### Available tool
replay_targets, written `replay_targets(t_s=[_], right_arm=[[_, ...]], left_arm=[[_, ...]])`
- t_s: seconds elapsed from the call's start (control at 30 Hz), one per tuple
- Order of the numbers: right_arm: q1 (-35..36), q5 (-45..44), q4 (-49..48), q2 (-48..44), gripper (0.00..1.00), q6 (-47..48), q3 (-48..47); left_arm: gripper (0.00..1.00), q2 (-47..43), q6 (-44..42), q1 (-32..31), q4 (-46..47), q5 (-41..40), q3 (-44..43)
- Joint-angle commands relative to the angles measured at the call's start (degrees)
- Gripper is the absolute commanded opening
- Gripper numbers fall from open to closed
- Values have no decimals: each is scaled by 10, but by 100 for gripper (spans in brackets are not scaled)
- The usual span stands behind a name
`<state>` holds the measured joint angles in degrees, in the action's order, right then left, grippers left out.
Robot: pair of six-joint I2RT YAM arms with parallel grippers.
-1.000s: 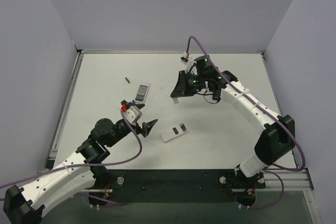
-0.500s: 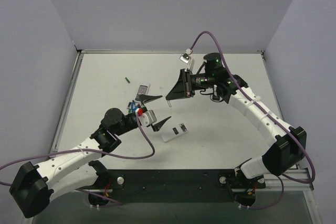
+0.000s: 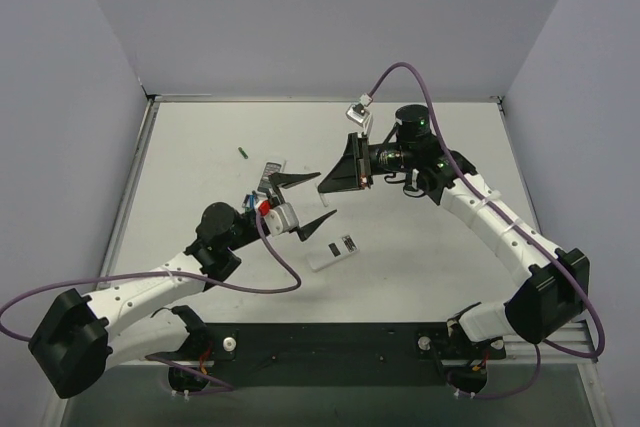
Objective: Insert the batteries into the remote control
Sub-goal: Pick up the battery cover at the center of the board.
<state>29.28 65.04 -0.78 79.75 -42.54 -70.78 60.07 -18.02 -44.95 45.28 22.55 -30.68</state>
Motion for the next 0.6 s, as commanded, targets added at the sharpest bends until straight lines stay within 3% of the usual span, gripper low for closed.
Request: replay_targets(t_s=[0.0,0.27,0.43,0.57], right_arm=[[-3,26,-57,-21,0,-25,5],[-3,22,-67,-22,0,-34,12],[-3,19,-68,-27,0,-33,19],[-4,4,-55,-30,1,-25,22]], left_arm=[[85,7,32,-4,70,22,-23],[75,11,35,-6,71,14,-10],[58,8,34,-6,64,4,-8],[50,7,32,-6,30,-12,-20]])
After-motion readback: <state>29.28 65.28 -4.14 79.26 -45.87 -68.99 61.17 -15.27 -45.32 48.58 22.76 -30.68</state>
